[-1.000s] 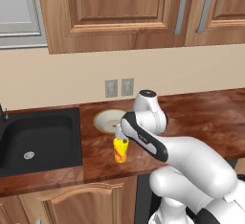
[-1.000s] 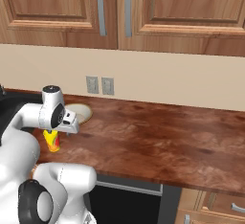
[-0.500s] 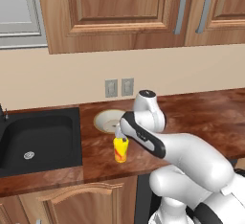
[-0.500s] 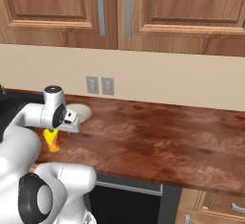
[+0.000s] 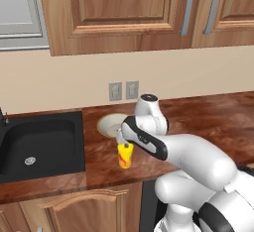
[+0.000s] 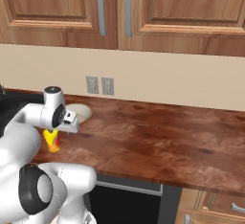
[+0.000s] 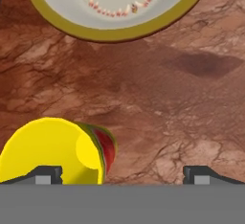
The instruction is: Place the bowl in the left basin and the cup in the right basin of the sink.
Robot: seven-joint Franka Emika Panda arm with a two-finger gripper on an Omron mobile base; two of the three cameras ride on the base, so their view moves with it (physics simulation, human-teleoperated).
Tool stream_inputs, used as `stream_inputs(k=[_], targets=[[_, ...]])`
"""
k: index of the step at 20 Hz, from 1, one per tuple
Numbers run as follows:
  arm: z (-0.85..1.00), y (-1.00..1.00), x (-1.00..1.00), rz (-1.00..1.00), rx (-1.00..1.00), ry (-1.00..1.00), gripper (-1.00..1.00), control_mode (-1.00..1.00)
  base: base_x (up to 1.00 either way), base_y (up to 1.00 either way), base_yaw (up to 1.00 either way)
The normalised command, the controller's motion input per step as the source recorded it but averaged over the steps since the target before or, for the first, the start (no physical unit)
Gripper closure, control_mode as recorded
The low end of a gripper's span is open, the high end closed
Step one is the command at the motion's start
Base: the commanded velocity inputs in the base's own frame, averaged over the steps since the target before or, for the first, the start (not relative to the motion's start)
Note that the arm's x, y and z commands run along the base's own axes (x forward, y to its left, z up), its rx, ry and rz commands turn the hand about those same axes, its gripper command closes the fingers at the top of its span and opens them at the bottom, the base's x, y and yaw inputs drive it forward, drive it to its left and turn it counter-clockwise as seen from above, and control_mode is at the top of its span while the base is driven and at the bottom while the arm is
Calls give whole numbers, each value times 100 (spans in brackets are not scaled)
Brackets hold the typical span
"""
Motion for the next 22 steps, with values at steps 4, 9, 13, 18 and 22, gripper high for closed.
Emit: stream_inputs(k=[4, 9, 13, 18, 22], targets=[[-17, 9, 1, 0, 0, 0, -100, -100, 0, 0, 0], [-7, 2, 8, 0, 0, 0, -100, -100, 0, 0, 0], [-2, 0, 11, 0, 0, 0, -100, -100, 0, 0, 0], [-10, 0, 5, 0, 0, 0, -100, -100, 0, 0, 0], [-21, 0, 0, 0, 0, 0, -100, -100, 0, 0, 0]])
